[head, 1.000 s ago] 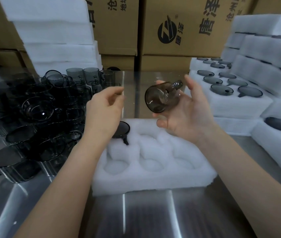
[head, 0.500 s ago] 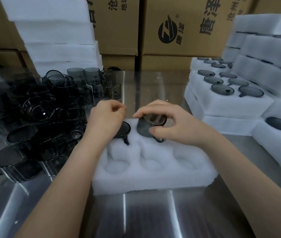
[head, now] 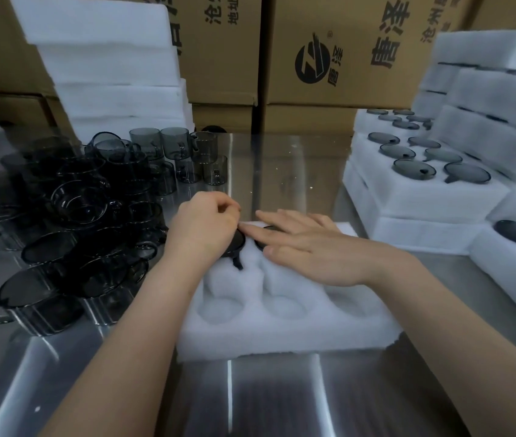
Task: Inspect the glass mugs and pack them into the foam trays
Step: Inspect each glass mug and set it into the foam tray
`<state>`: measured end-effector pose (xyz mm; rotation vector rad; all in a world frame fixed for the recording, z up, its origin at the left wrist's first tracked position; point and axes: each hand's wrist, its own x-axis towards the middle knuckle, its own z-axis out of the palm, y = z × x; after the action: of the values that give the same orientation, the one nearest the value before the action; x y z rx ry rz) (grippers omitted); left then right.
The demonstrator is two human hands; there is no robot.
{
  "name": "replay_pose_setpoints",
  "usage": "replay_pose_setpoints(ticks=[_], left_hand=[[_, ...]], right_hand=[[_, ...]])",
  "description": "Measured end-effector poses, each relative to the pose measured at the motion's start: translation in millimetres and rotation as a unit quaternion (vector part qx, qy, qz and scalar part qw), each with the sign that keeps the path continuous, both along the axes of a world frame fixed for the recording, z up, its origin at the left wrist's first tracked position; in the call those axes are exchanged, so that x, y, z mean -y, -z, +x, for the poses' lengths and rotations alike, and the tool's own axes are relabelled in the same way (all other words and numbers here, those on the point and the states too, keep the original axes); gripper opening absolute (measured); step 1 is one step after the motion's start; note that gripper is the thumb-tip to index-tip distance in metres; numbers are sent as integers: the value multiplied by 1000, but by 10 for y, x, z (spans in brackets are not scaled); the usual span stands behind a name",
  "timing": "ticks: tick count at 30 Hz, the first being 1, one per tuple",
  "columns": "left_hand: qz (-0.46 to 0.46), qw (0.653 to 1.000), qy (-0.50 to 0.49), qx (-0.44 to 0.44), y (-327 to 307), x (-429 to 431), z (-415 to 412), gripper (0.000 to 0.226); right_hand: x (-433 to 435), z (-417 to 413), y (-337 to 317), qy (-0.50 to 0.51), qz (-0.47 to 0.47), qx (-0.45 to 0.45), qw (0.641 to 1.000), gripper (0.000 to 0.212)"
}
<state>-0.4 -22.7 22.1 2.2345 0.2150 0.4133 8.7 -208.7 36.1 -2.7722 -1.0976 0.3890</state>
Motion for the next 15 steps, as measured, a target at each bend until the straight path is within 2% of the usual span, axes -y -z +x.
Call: replay_pose_setpoints(ticks=[5,8,11,12,15], left_hand=[[29,1000,-1,2,17,12,1,21],[31,999,7,11,-12,15,9,20],[58,998,14,21,-115,12,103,22],[73,997,14,22,-169,5,172,26],[116,992,0,44,-368,-23,458,38]], right_hand=[[-5,-33,31,10,-8,12,1000,46],[17,-34,22,15,90,31,995,44],[29,-4,6,73,246,14,966,42],[28,6,12,91,273,12,958,41],[18,31,41,93,245,50,964,34]])
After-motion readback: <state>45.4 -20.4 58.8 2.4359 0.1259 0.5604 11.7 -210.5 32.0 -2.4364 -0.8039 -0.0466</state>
